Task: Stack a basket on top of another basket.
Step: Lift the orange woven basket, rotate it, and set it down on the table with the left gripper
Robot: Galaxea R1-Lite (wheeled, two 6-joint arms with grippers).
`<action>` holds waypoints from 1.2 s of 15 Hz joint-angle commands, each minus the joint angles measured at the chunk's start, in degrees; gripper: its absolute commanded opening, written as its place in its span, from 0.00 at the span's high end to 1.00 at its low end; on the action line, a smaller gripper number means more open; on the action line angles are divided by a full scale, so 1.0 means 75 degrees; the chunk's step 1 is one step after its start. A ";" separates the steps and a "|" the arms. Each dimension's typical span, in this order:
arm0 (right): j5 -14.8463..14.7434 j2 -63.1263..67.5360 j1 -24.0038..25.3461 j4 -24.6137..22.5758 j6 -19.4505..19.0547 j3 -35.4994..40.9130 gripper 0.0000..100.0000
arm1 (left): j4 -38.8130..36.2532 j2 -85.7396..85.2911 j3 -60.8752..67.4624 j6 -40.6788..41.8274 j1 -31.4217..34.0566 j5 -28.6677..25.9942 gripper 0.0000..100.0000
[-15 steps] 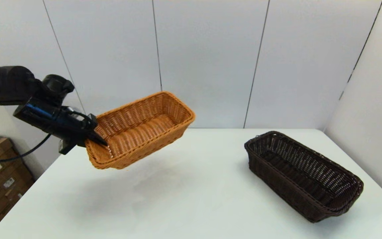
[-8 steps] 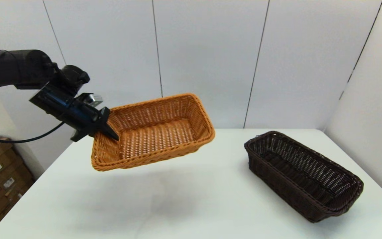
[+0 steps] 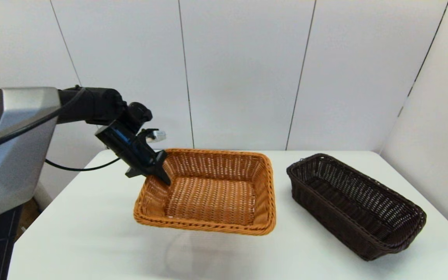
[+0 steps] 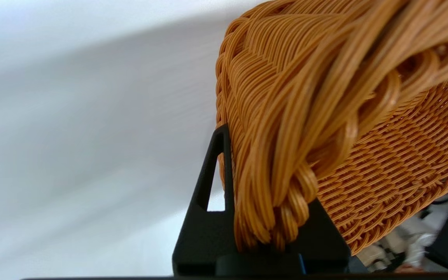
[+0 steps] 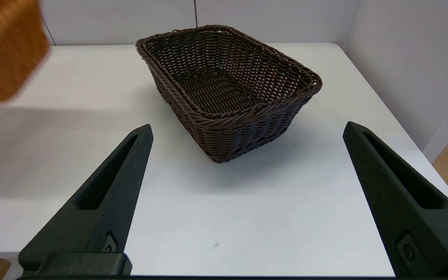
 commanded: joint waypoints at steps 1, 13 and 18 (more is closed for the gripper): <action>-0.0003 -0.0002 0.0002 0.0005 -0.0003 0.0000 0.00 | -0.0281 0.0919 -0.0015 -0.0232 -0.0508 0.0119 1.00; -0.0003 0.0010 0.0002 0.0005 -0.0003 0.0000 0.00 | -0.0445 0.0919 -0.0003 -0.2318 -0.0824 0.0435 1.00; -0.0003 0.0010 0.0002 0.0005 -0.0003 0.0000 0.00 | -0.0538 0.1259 -0.0003 -0.2259 -0.0824 0.0424 1.00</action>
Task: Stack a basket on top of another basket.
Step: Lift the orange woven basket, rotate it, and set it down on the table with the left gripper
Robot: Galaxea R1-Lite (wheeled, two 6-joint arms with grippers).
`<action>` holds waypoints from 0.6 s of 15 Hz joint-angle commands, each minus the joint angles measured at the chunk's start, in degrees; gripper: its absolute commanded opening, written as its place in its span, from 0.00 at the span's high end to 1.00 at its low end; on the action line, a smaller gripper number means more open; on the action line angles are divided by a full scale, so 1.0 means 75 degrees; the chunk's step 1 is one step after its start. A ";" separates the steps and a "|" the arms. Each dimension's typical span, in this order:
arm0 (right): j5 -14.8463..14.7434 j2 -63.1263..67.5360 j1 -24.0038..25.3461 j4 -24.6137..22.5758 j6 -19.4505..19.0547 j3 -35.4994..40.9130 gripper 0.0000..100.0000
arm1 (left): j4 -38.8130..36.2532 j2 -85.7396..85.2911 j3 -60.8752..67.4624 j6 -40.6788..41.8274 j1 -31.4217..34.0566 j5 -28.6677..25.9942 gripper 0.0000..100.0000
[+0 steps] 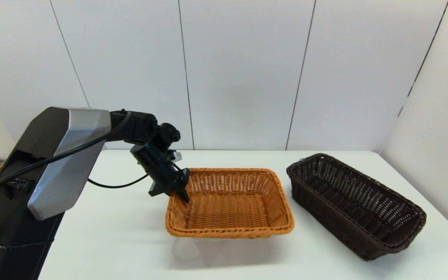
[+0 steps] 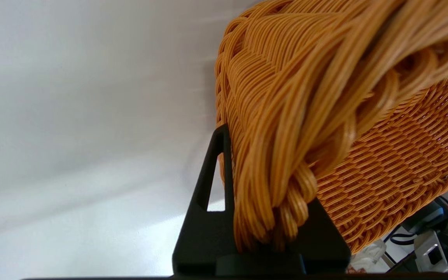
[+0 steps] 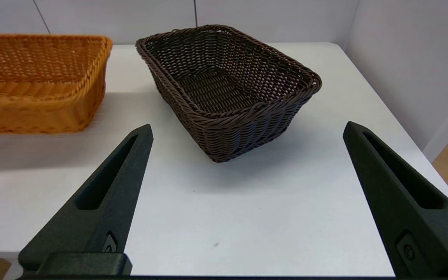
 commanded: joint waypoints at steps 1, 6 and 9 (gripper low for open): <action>0.0000 -0.0002 0.0002 0.0002 0.0000 0.0000 0.00 | -0.0098 0.0265 0.0000 0.0007 0.0003 -0.0023 1.00; 0.0000 0.0010 0.0002 0.0002 0.0000 0.0000 0.00 | -0.0157 0.0335 0.0000 0.0241 -0.0009 -0.0059 1.00; 0.0000 -0.0002 0.0002 0.0002 0.0000 0.0000 0.00 | -0.0157 0.0371 0.0000 0.0265 -0.0009 -0.0059 1.00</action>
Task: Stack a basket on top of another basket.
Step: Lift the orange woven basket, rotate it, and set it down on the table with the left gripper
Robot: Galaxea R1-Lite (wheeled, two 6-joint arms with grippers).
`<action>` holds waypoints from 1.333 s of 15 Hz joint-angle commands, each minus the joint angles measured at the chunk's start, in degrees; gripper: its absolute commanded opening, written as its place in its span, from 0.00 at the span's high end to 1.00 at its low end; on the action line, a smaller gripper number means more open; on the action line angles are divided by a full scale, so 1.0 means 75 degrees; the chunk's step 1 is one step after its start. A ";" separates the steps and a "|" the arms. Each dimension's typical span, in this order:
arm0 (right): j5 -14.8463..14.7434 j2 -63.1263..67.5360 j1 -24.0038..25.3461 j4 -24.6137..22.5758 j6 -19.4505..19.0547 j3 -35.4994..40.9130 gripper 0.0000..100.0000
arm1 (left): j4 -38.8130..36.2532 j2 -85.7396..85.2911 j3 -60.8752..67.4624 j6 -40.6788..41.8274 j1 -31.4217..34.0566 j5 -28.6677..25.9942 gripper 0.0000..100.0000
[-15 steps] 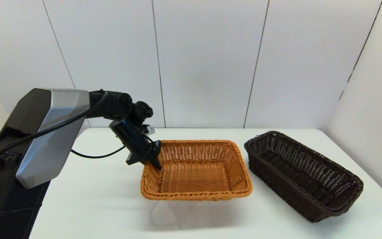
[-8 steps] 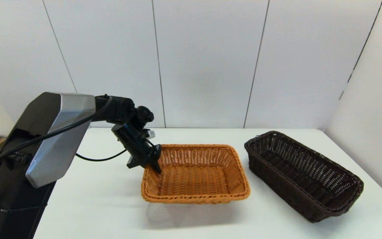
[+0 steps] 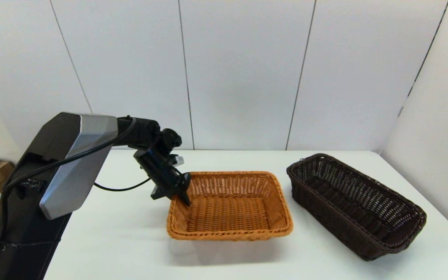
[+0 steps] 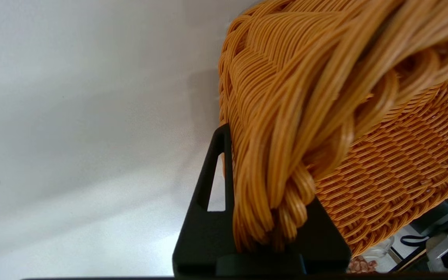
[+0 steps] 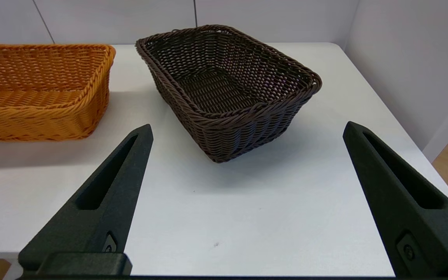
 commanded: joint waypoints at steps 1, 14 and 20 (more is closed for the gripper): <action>-0.0003 -0.0002 0.0002 0.0002 -0.0003 0.0000 0.00 | 0.0038 0.0050 0.0000 0.0000 -0.0001 -0.0023 1.00; -0.0003 0.0010 0.0002 0.0002 -0.0003 0.0000 0.00 | -0.0056 0.0121 0.0000 0.0351 0.0011 -0.0047 0.00; -0.0003 -0.0002 0.0002 0.0002 -0.0003 0.0000 0.00 | 0.0249 -0.0489 0.0023 0.0199 0.0562 -0.0093 0.00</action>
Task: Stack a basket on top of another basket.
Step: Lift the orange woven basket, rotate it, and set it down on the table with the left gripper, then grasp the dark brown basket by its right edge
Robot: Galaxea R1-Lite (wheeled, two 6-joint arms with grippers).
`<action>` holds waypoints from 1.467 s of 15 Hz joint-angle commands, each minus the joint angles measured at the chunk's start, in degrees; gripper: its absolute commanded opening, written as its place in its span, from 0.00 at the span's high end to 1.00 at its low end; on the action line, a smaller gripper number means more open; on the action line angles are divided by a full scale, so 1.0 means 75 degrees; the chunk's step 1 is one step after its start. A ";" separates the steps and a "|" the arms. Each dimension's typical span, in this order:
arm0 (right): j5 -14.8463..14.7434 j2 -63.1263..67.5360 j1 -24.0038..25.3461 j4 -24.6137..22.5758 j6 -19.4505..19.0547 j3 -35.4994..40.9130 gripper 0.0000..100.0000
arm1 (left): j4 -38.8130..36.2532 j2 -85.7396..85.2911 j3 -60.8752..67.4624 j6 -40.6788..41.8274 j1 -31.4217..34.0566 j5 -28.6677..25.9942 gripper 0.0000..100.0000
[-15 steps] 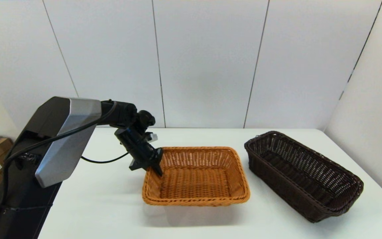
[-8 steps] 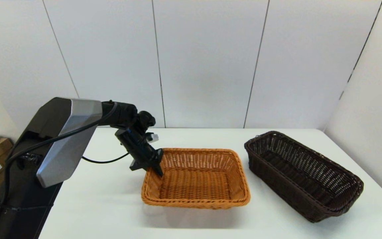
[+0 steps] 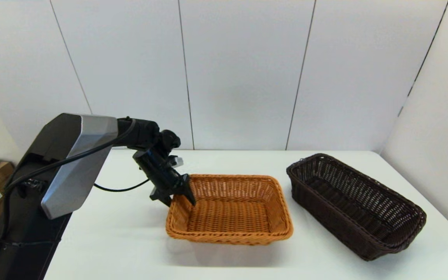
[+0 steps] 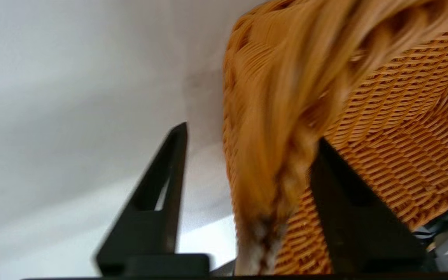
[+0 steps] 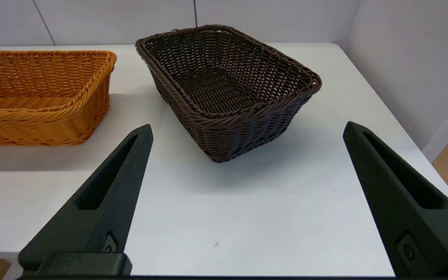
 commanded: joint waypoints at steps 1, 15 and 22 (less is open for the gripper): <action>0.0000 -0.0002 0.0002 0.0002 0.0000 0.0000 0.00 | 0.0382 -0.0990 0.0035 0.0074 0.0660 -0.0237 0.00; 0.0000 -0.0002 0.0002 0.0002 0.0000 0.0000 0.00 | 0.1765 -1.0306 0.3633 -0.0406 0.3050 0.0865 0.00; 0.0000 -0.0002 0.0002 0.0002 0.0000 0.0000 0.00 | 0.1765 -1.4935 0.6808 0.0484 0.3027 0.0877 0.00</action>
